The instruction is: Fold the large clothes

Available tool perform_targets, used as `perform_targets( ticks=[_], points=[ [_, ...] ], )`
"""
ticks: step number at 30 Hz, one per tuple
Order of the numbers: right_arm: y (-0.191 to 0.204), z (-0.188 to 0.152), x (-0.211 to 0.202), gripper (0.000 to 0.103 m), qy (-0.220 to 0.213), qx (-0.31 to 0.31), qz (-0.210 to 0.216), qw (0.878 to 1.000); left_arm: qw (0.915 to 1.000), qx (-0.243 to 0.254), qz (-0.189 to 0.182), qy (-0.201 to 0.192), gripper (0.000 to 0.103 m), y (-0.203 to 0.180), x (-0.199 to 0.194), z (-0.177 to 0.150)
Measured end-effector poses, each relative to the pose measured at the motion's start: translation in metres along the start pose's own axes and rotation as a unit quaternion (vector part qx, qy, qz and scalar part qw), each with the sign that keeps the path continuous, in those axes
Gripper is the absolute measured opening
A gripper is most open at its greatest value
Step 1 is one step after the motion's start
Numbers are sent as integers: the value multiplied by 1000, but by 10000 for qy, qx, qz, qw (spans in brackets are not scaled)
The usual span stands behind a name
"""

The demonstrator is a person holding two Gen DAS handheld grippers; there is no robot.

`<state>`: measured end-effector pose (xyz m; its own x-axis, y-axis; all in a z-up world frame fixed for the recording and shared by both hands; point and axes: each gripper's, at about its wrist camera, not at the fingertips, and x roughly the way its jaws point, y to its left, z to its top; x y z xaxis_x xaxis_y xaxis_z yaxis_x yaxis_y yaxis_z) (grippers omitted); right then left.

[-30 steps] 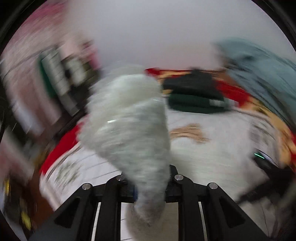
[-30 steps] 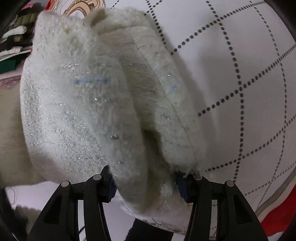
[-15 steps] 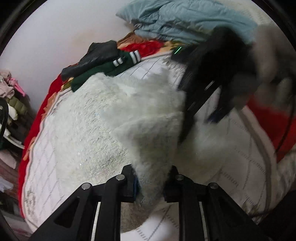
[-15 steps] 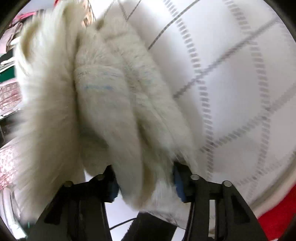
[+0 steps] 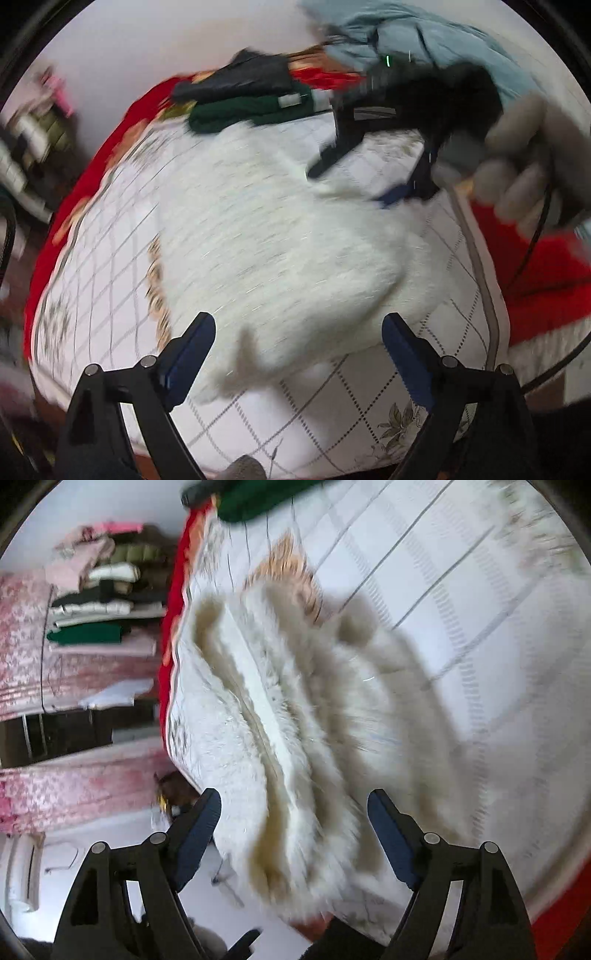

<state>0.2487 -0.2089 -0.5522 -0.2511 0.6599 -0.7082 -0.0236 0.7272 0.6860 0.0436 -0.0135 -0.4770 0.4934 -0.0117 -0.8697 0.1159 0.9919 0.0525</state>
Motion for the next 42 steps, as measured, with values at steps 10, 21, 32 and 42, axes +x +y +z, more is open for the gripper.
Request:
perform_targets(
  ticks=[10,21,32,42],
  points=[
    [46,-46,-12,18,-704,-371,-167,9967,9804,-1750,785,452,92,58,24,10],
    [-39,-62,39,23,369,792,-1142,9896,9790,-1625,592,1083,94,42,77,8],
    [10,26,-12,81,-1054,-124,-601,9925,9844,-1260,635,1049,94,40,81,17],
    [50,-15,-41,14,-1493,-80,-491,9875,9816,-1385,564,1184,95,39,87,18]
  ],
)
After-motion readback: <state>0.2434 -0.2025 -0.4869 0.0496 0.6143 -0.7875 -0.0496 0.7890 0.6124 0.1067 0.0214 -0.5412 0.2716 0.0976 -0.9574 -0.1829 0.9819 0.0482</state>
